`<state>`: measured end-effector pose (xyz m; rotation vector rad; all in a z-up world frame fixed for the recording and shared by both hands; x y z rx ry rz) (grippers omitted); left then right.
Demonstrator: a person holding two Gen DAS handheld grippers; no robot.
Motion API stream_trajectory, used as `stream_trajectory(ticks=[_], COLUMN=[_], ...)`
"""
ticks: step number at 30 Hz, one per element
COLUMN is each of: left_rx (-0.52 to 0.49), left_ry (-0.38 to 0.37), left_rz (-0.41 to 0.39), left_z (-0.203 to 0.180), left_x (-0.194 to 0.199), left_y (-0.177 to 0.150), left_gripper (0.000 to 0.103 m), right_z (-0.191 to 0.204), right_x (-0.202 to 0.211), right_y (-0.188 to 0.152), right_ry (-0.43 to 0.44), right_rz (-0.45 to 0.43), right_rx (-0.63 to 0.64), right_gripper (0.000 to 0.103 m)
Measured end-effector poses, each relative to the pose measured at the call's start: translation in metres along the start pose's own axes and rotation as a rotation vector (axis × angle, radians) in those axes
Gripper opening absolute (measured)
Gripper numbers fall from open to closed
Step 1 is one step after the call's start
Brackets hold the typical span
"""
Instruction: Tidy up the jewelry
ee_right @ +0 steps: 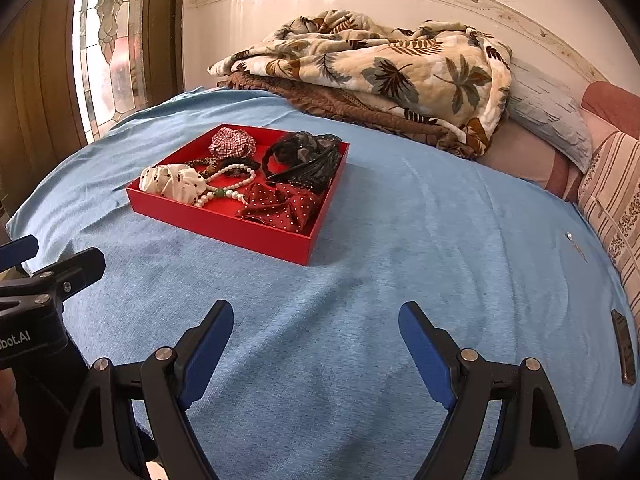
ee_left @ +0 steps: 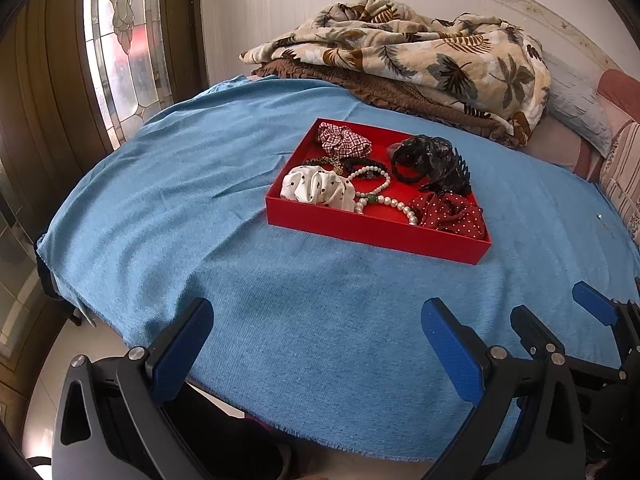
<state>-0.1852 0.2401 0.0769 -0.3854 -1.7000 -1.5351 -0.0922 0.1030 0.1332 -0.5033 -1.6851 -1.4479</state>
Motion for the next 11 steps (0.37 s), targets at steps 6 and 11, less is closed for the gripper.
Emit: stream_trajectory(ticks=[6,11], left_rx=[0.020,0.023], left_ry=[0.019,0.047], left_rz=[-0.008,-0.009], left_z=[0.0059,0.0055], left_x=[0.0003,0.0038], left_y=[0.0010,0.0048], left_gripper=[0.103,0.103], right_z=[0.0005,-0.0027], right_x=[0.0009,0.0013], right_y=[0.0010,0.0002], right_ry=[0.010,0.028], right_rz=[-0.005,-0.002], right_rx=[-0.006,-0.017], right_gripper=[0.088,0.088])
Point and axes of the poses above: each gripper's, at about its wrist camera, not at the fingertips, and x roughly against the way its jaws point, z to its left, y to its top, the point moved 2 cm from there along -x, roughly the way its jaws point, and after that the axes turned 4 degrees about y, right-handed, at the moved point
